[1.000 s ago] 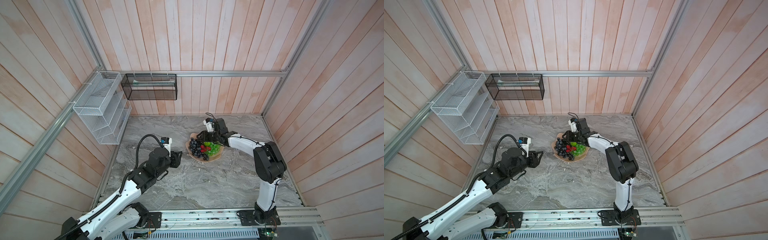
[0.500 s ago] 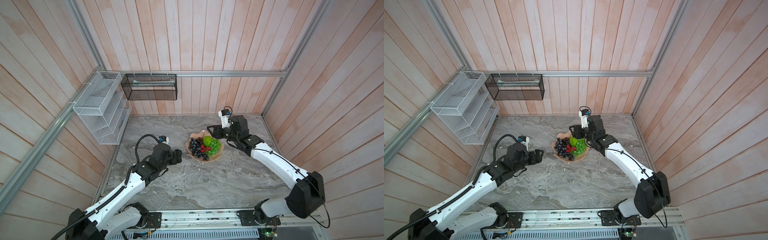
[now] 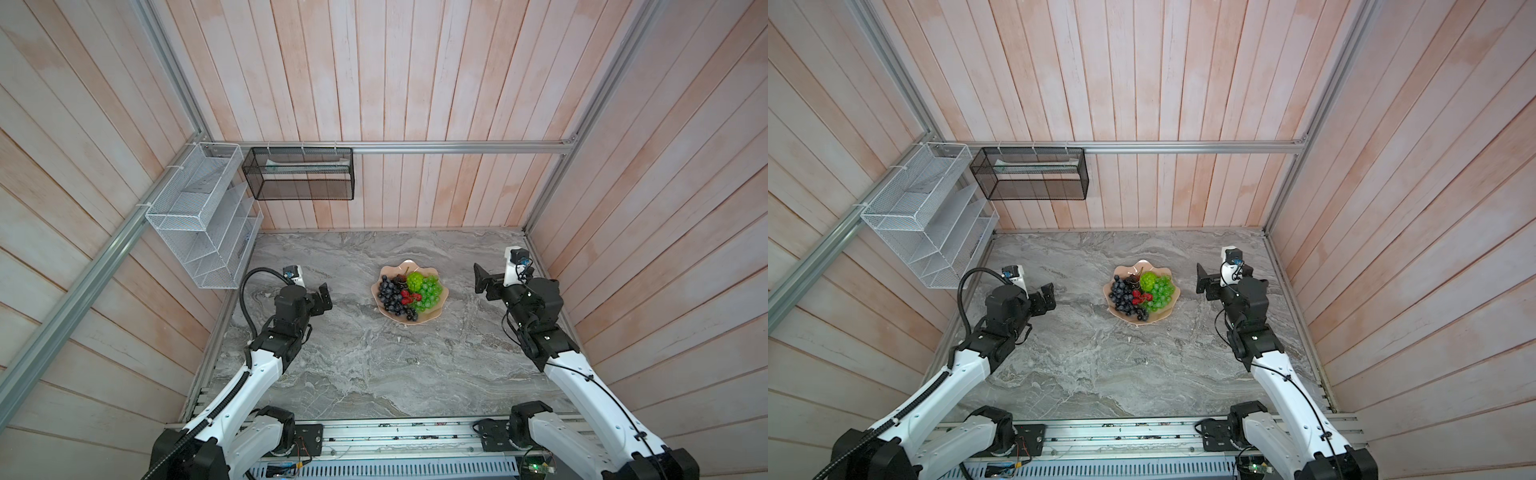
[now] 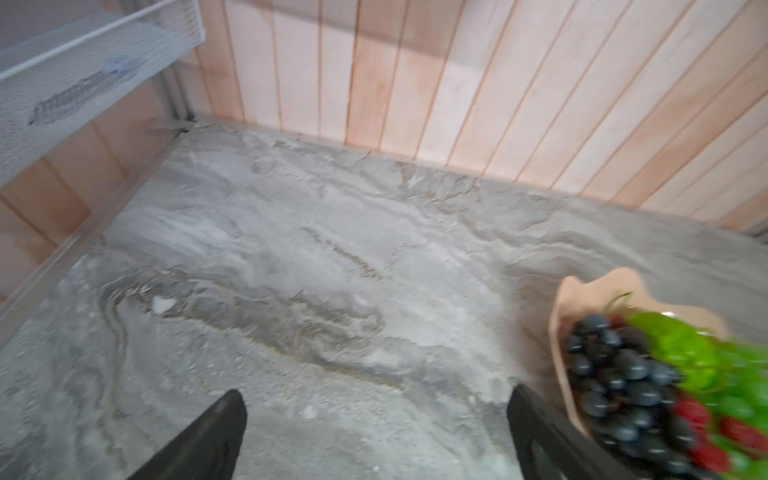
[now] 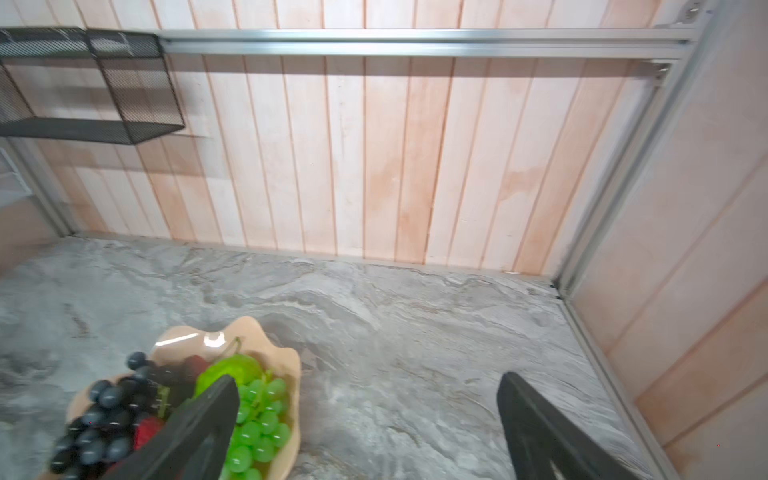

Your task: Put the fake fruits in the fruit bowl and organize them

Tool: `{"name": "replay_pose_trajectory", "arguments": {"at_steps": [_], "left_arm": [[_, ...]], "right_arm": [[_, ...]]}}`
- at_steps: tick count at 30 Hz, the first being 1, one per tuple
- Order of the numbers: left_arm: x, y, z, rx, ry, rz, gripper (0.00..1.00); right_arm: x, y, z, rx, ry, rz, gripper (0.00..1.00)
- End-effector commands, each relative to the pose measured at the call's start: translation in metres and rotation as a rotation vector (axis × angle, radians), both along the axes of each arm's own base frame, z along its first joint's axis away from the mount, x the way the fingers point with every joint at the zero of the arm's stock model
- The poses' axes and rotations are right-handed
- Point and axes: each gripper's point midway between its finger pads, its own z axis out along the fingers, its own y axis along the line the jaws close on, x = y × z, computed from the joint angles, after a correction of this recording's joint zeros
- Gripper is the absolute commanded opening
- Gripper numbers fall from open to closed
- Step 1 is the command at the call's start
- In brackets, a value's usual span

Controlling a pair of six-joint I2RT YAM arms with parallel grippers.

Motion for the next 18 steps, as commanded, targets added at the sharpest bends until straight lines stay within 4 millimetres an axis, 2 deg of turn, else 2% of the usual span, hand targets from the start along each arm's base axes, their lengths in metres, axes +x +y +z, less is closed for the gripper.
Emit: {"name": "replay_pose_trajectory", "arguments": {"at_steps": [1,3,6,10,14,16,18], "left_arm": [[-0.006,0.020,0.015,0.117,-0.241,0.045,1.00],[-0.007,0.032,0.004,0.165,-0.261,0.085,1.00],[0.000,0.050,-0.022,0.222,-0.213,0.135,1.00],[0.013,0.052,-0.016,0.194,-0.282,0.105,1.00],[0.032,0.058,-0.014,0.176,-0.328,0.090,1.00],[0.044,0.061,-0.029,0.168,-0.280,0.100,1.00],[0.047,0.062,-0.034,0.162,-0.279,0.097,1.00]], "right_arm": [[-0.002,-0.025,-0.005,0.014,-0.127,-0.056,0.98],[-0.007,-0.043,-0.023,0.022,-0.163,-0.127,0.98],[-0.001,-0.056,-0.062,0.025,-0.087,-0.155,0.98],[0.003,-0.062,-0.095,0.038,-0.049,-0.164,0.98],[0.009,-0.080,-0.105,0.066,-0.055,-0.208,0.98],[0.017,-0.081,-0.117,0.090,-0.002,-0.153,0.98],[0.017,-0.078,-0.125,0.099,0.002,-0.113,0.98]]}}
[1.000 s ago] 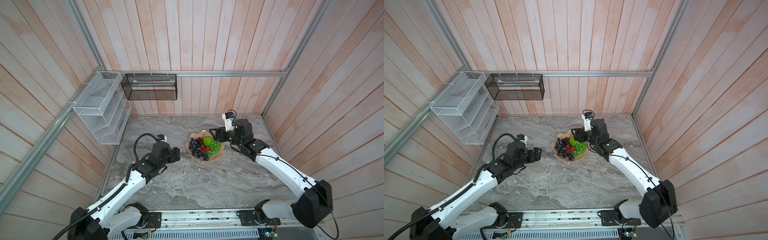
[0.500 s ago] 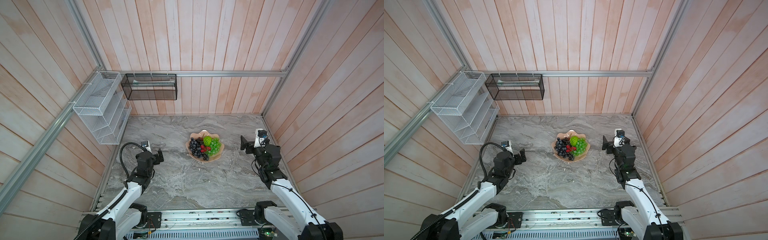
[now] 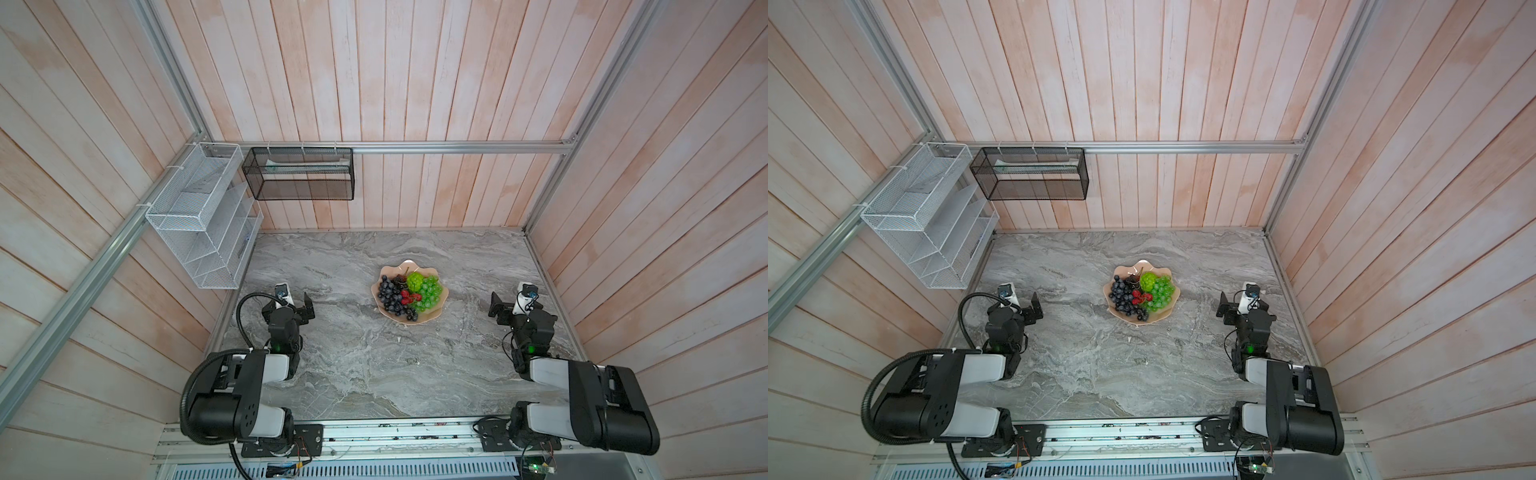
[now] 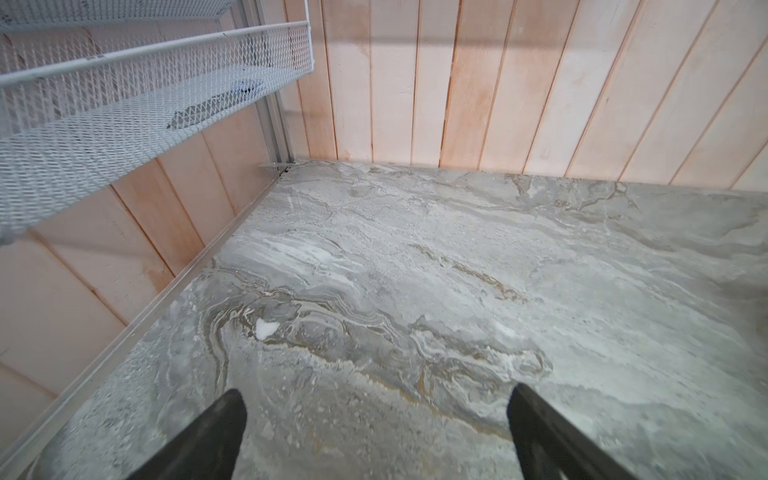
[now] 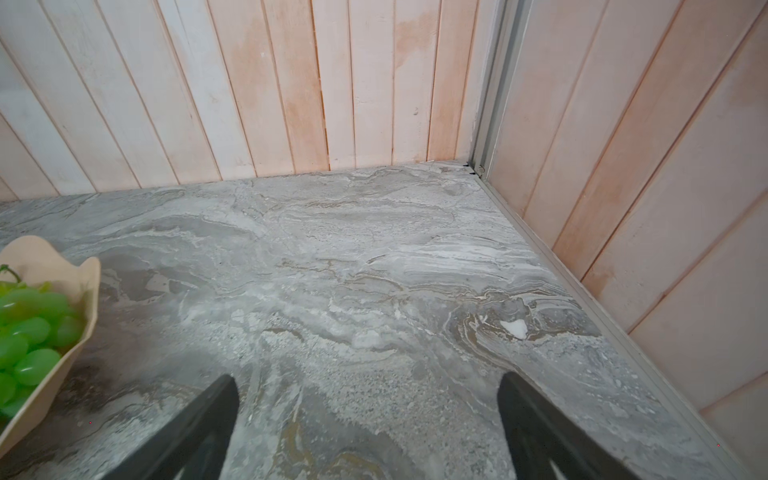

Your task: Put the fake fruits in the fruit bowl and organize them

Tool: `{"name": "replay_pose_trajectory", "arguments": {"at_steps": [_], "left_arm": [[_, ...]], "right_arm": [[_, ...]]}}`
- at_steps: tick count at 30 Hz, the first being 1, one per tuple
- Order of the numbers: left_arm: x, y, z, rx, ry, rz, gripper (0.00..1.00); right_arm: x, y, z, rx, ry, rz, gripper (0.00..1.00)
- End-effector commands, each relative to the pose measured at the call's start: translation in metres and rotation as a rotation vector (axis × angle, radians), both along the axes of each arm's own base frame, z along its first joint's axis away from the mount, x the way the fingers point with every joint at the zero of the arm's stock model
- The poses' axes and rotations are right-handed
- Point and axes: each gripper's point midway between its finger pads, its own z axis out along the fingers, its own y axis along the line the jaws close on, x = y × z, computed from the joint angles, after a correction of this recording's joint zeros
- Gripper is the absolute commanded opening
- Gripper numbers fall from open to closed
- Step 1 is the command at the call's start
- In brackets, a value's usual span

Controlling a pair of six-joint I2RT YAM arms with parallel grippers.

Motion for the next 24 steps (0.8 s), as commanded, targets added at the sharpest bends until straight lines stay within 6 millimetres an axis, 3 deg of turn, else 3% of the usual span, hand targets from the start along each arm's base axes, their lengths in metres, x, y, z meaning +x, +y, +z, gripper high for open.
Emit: {"name": "replay_pose_trajectory", "arguments": {"at_steps": [1,3,8,24], "left_arm": [[0.011,-0.003,0.018,-0.026,-0.098,-0.037,1.00],[0.010,0.000,0.023,-0.024,-0.147,-0.037,1.00],[0.012,0.001,0.019,-0.031,-0.112,-0.035,1.00],[0.011,0.001,0.019,-0.030,-0.113,-0.037,1.00]], "right_arm": [[0.009,0.009,0.018,0.032,-0.097,0.087,0.98],[0.009,0.013,0.008,0.029,-0.094,0.102,0.98],[0.014,0.018,0.004,0.007,-0.088,0.117,0.98],[0.018,0.021,0.002,-0.017,-0.070,0.104,0.98]]}}
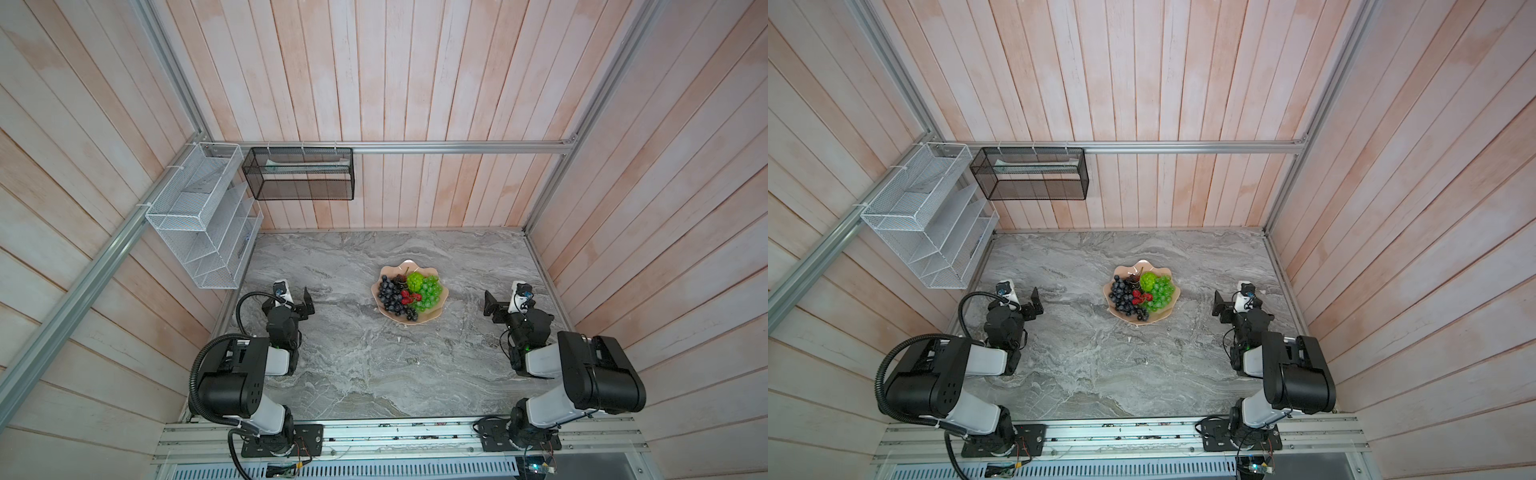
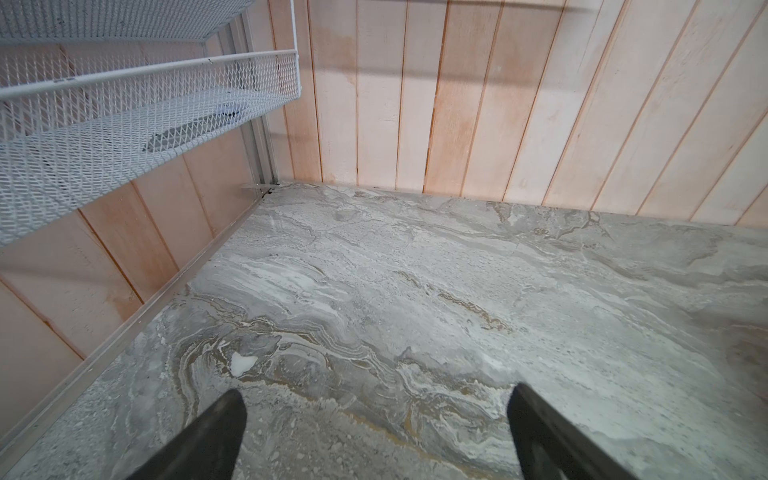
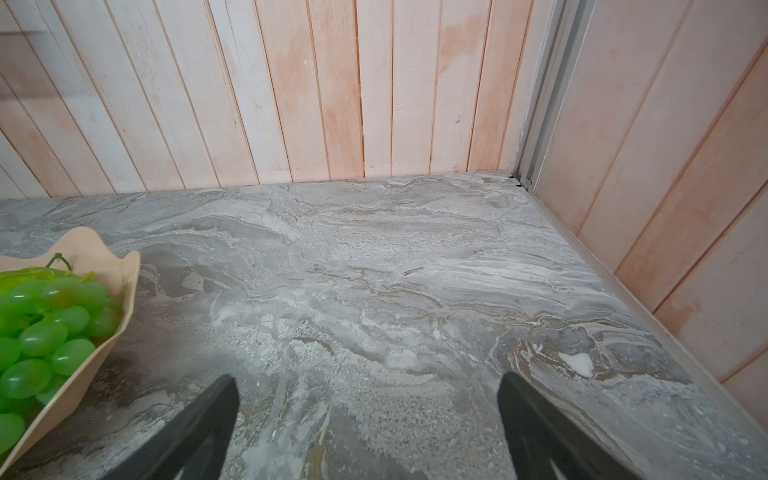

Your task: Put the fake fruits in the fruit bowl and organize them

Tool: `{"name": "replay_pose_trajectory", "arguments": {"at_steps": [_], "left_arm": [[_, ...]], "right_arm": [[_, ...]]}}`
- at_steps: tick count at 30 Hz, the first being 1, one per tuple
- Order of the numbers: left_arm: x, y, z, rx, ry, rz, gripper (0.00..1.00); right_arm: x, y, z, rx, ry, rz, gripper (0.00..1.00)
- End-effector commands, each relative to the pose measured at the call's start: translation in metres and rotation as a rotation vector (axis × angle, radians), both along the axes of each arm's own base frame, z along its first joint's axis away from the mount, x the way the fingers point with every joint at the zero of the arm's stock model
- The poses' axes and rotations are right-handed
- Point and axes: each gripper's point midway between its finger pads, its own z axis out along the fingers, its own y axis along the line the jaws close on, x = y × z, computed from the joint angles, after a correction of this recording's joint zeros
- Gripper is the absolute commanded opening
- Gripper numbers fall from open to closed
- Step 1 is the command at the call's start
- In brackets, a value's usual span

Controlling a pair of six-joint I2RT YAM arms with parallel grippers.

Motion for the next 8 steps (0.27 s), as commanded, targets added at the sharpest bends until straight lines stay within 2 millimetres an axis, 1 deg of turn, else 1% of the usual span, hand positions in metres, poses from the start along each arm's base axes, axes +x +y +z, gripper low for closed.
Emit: {"name": "replay_pose_trajectory", "arguments": {"at_steps": [1,8], "left_arm": [[0.0028,0.0001,0.0113,-0.004,-0.043,-0.002,1.00],[0.0020,0.0003,0.0113,-0.004,-0.043,-0.003,1.00]], "right_arm": [[0.0047,-0.0010,0.0104,-0.019,-0.031,-0.008,0.98],[0.0047,-0.0011,0.0099,-0.021,-0.029,-0.010,0.98]]}}
